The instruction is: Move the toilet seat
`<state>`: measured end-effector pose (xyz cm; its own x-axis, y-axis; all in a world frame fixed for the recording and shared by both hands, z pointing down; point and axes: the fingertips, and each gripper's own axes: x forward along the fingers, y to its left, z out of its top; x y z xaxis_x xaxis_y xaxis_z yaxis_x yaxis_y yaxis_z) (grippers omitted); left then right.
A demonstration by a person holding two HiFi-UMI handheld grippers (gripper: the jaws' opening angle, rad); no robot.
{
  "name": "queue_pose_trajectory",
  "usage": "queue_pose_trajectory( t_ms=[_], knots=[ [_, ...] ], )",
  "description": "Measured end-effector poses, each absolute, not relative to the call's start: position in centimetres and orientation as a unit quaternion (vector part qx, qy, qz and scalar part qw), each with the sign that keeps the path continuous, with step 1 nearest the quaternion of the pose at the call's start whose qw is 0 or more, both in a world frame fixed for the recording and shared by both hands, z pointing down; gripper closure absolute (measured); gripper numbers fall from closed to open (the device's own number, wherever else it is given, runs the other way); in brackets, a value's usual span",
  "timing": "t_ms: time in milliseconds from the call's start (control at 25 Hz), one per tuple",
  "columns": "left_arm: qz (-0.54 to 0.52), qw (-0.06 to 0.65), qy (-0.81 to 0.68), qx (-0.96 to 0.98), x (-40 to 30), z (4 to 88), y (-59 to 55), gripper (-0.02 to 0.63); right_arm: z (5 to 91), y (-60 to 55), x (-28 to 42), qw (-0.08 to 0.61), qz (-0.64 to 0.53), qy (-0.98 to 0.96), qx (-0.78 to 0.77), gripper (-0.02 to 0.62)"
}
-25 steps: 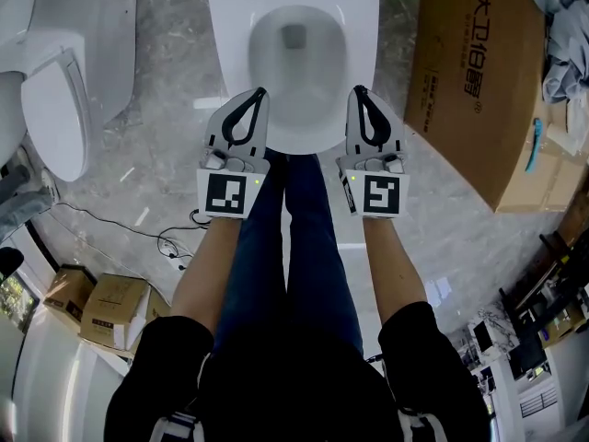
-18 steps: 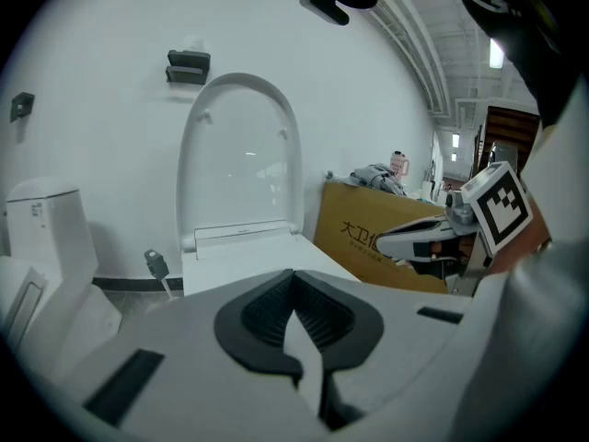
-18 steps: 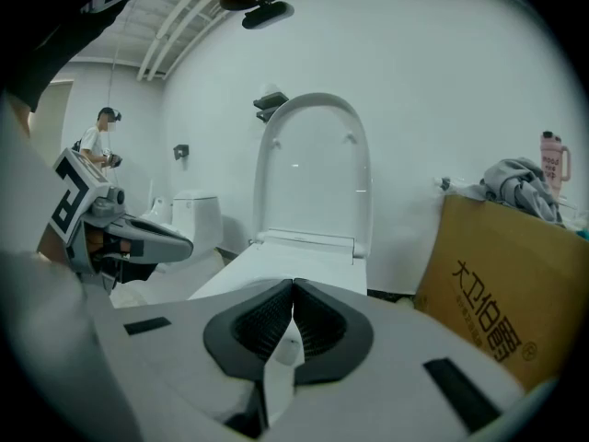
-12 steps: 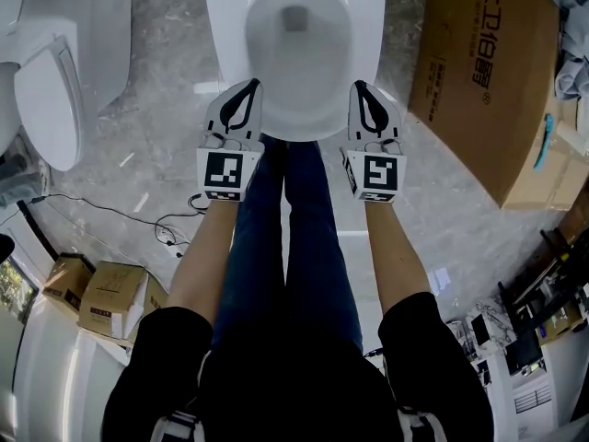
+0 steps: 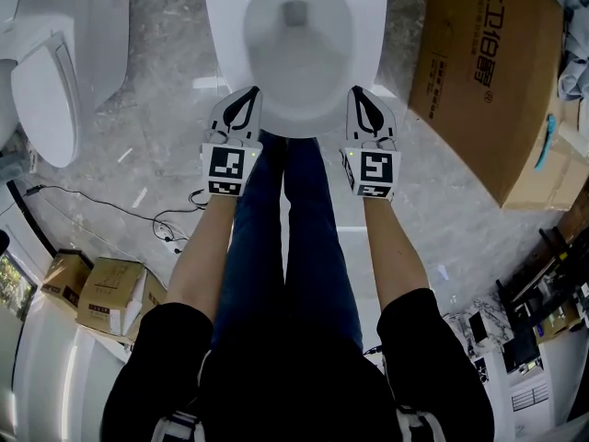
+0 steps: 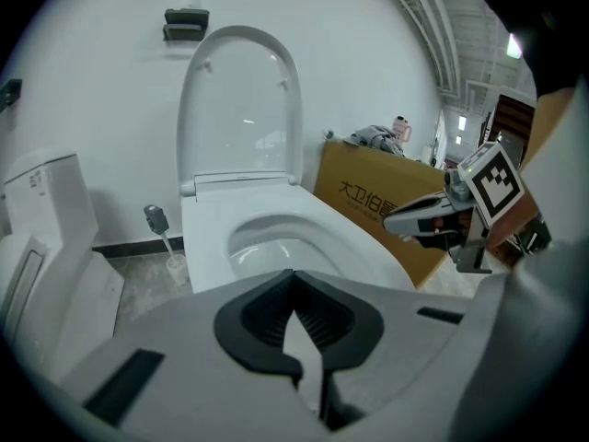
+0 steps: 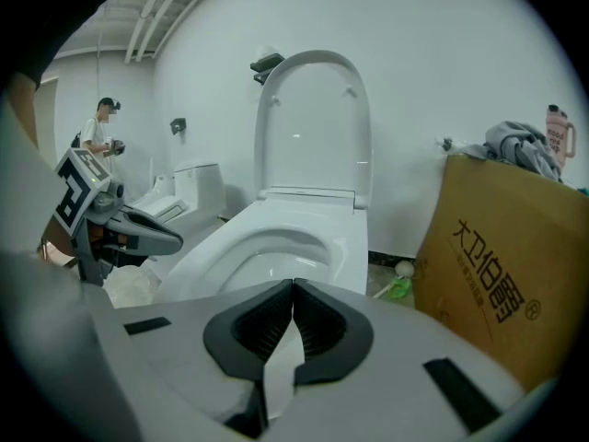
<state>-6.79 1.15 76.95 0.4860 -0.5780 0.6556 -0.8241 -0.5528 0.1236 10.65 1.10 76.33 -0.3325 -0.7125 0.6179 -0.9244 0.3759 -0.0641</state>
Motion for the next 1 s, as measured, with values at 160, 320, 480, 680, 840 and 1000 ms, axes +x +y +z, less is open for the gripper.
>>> queue_pose_trajectory(
  t_ms=[160,320,480,680,840,1000],
  knots=[
    [0.295,0.235,-0.421,0.825,-7.6,78.3,2.1,0.600,77.4,2.0,11.1,0.261,0.224,-0.780,0.523,0.574],
    [0.311,0.256,-0.422,0.812,-8.5,79.9,3.3,0.600,78.3,3.1,11.2,0.270,0.234,-0.777,0.519,0.572],
    [0.316,0.272,-0.425,0.803,-9.0,80.7,4.0,0.568,78.8,3.9,11.2,0.277,0.241,-0.775,0.515,0.569],
    [0.316,0.296,-0.435,0.789,-9.6,81.4,4.5,0.460,79.6,4.6,11.8,0.280,0.263,-0.760,0.524,0.502],
    [0.323,0.315,-0.440,0.776,-10.4,82.2,5.0,0.397,80.5,5.7,11.9,0.286,0.288,-0.750,0.522,0.441],
    [0.337,0.326,-0.439,0.767,-10.9,82.9,5.6,0.343,81.4,6.6,11.8,0.290,0.315,-0.741,0.516,0.374]
  ],
)
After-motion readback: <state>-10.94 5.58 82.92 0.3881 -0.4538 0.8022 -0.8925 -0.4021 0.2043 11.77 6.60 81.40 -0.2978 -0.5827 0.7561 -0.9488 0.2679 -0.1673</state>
